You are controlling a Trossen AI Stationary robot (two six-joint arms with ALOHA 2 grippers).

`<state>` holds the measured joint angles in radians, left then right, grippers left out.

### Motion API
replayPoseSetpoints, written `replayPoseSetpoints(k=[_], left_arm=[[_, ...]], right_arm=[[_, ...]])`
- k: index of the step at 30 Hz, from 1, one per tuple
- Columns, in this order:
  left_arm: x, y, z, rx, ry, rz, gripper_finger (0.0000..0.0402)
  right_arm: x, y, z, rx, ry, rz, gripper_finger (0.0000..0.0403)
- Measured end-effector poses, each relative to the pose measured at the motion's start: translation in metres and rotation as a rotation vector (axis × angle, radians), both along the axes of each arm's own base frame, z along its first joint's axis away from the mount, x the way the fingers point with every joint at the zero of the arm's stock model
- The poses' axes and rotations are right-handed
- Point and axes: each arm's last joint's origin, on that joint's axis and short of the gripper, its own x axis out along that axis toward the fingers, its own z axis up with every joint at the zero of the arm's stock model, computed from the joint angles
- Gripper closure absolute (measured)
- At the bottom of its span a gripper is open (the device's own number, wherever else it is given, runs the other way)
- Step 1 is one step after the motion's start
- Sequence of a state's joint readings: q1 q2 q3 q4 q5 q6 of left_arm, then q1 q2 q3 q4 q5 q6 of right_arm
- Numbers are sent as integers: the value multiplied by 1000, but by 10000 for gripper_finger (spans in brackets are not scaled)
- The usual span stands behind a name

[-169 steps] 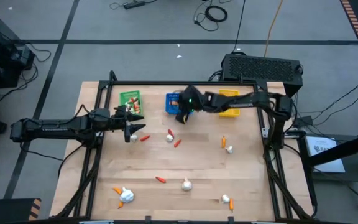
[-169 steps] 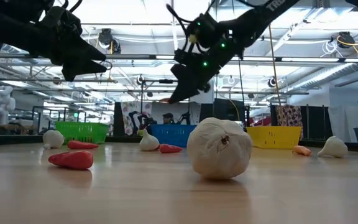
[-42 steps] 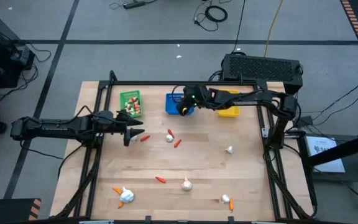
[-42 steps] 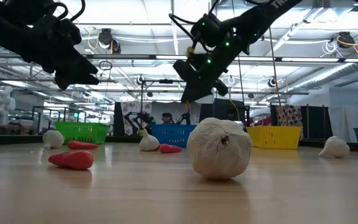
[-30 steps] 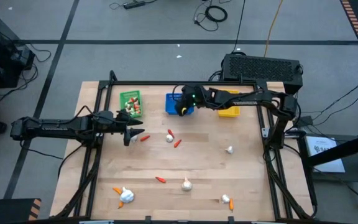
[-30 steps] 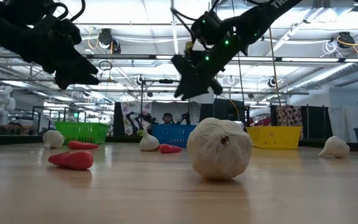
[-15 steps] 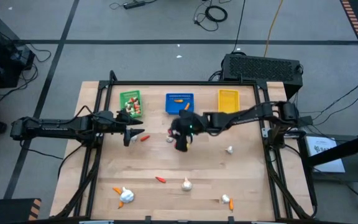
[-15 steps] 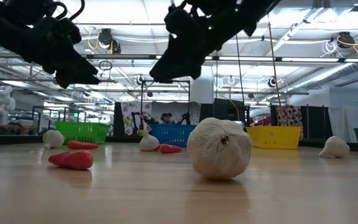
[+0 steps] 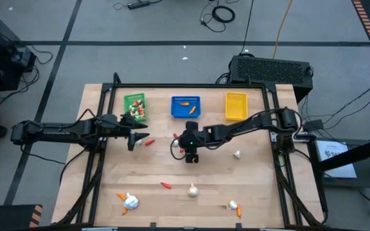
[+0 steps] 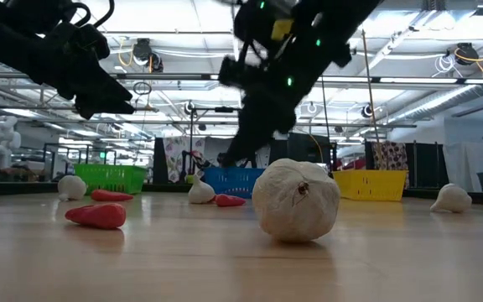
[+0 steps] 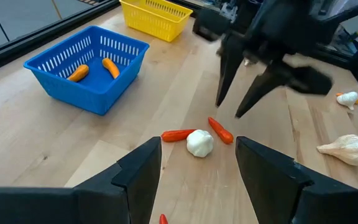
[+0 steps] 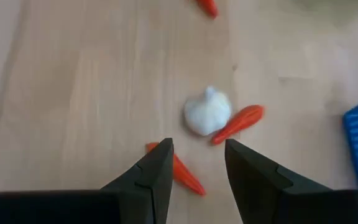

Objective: Sort produce into baskets
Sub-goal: Put the orange chili pepper into the blue bin

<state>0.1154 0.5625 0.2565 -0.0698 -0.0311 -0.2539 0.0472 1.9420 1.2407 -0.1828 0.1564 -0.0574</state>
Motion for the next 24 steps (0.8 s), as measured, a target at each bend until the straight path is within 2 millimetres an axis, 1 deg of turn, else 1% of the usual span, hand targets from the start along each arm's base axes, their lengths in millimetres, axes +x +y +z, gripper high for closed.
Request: replayPoseSetpoints(k=[3, 4, 13, 21, 24], left_arm=[[0, 0, 0, 0, 1, 0, 188], [0, 0, 0, 0, 0, 0, 188], [0, 0, 0, 0, 0, 0, 188], [0, 0, 0, -1, 0, 0, 188], [0, 0, 0, 0, 0, 0, 188]], right_arm=[[1, 0, -17, -27, 63, 33, 266], [1, 0, -19, -33, 68, 41, 266], [2, -7, -20, -43, 67, 32, 266], [3, -10, -19, -75, 67, 70, 266], [2, -10, -20, -51, 77, 81, 266]])
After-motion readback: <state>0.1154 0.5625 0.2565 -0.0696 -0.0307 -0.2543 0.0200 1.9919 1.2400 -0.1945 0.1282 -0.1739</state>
